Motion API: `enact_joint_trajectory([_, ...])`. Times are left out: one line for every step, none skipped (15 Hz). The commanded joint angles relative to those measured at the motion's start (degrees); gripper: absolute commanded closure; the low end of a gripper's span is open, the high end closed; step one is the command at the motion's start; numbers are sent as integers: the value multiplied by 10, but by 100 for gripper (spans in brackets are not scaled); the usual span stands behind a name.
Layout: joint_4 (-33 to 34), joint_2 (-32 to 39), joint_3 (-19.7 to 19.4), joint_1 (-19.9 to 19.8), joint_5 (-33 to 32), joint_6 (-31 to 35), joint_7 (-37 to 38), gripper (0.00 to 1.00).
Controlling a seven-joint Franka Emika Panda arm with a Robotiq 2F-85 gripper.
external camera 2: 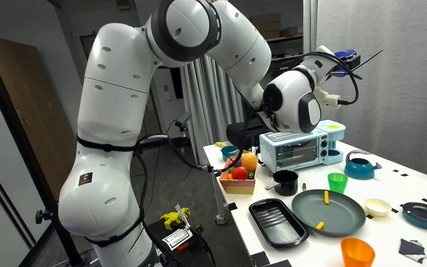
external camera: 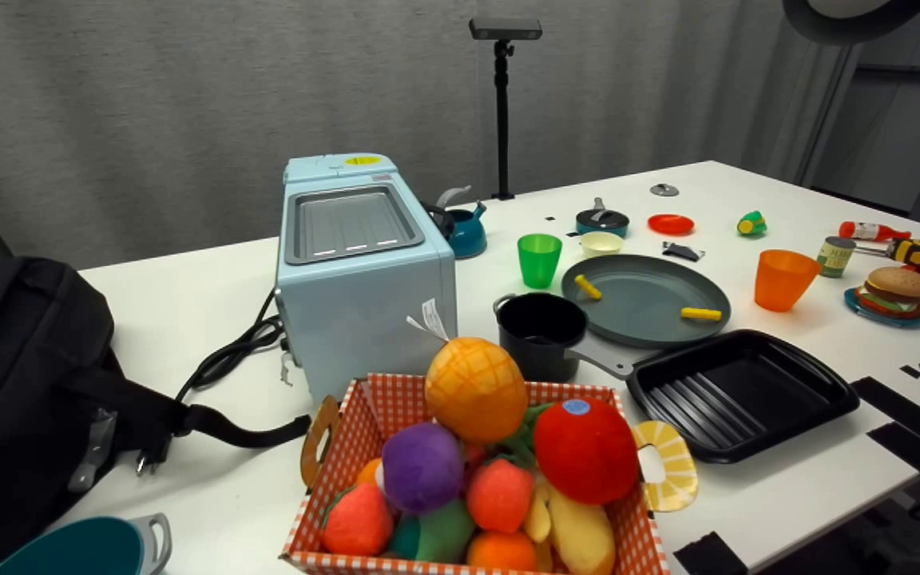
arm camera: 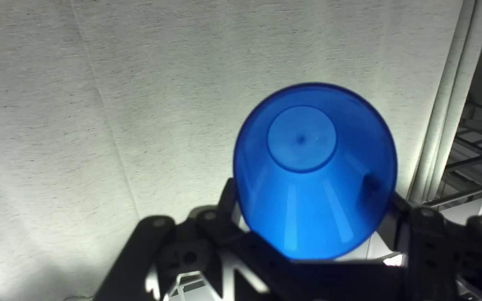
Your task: Pick up the blue and orange cups from the table and pour their contents on the grey plate.
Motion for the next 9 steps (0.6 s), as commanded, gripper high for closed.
enact_joint_trajectory([-1,8,9,-9,32,16,-11,50])
enact_joint_trajectory([-7,11,8,-9,47,17,-13,50])
enact_joint_trajectory([-7,13,7,-8,66,9,-15,50])
enact_joint_trajectory([-4,14,7,-7,85,-8,-15,50])
enact_joint_trajectory([0,13,6,-7,106,-31,-16,50])
enact_joint_trajectory([3,9,5,-6,128,-75,-17,50])
enact_joint_trajectory([8,6,5,-5,150,-116,-18,50])
enact_joint_trajectory([21,3,3,-6,170,-168,-17,50])
enact_joint_trajectory([34,3,0,-3,194,-215,-23,50])
